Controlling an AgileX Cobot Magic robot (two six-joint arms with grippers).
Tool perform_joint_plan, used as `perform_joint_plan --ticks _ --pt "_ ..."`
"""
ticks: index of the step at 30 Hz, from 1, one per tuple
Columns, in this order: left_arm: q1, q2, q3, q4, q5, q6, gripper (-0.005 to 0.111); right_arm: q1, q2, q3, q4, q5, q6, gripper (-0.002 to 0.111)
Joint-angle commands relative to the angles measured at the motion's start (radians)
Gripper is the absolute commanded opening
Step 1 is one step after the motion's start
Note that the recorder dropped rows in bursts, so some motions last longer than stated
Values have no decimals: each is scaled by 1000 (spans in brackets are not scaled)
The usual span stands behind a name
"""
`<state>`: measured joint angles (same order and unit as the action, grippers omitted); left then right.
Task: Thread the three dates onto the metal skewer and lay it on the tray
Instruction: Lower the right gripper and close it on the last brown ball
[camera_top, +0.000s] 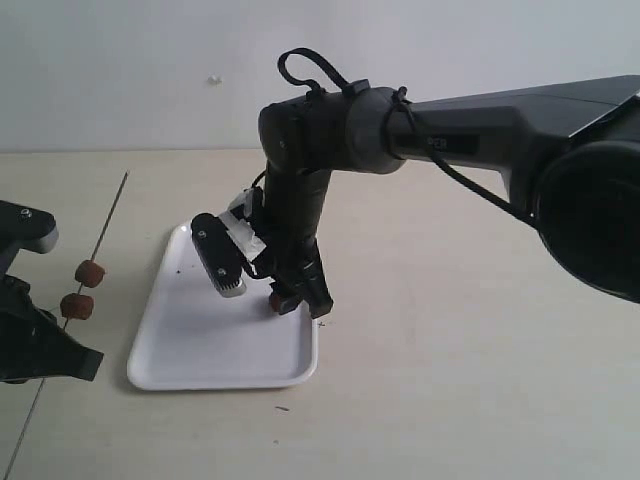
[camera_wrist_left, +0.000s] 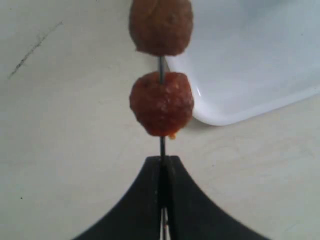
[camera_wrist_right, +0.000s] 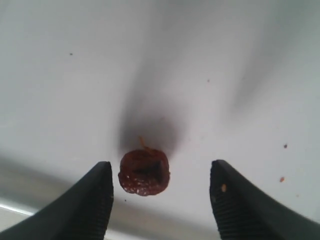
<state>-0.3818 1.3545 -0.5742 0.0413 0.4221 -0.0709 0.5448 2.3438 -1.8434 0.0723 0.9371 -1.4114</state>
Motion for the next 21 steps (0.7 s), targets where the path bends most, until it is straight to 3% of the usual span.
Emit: perform_joint_plan --ticks 1,11,21 --pt "0 1 -6 -13 -14 0 0 2 8 2 7 7 2 55" --pt "0 1 -6 -15 -16 0 0 2 24 2 5 14 9 54" --pt "0 1 -6 -15 -16 0 0 2 24 2 5 20 29 43"
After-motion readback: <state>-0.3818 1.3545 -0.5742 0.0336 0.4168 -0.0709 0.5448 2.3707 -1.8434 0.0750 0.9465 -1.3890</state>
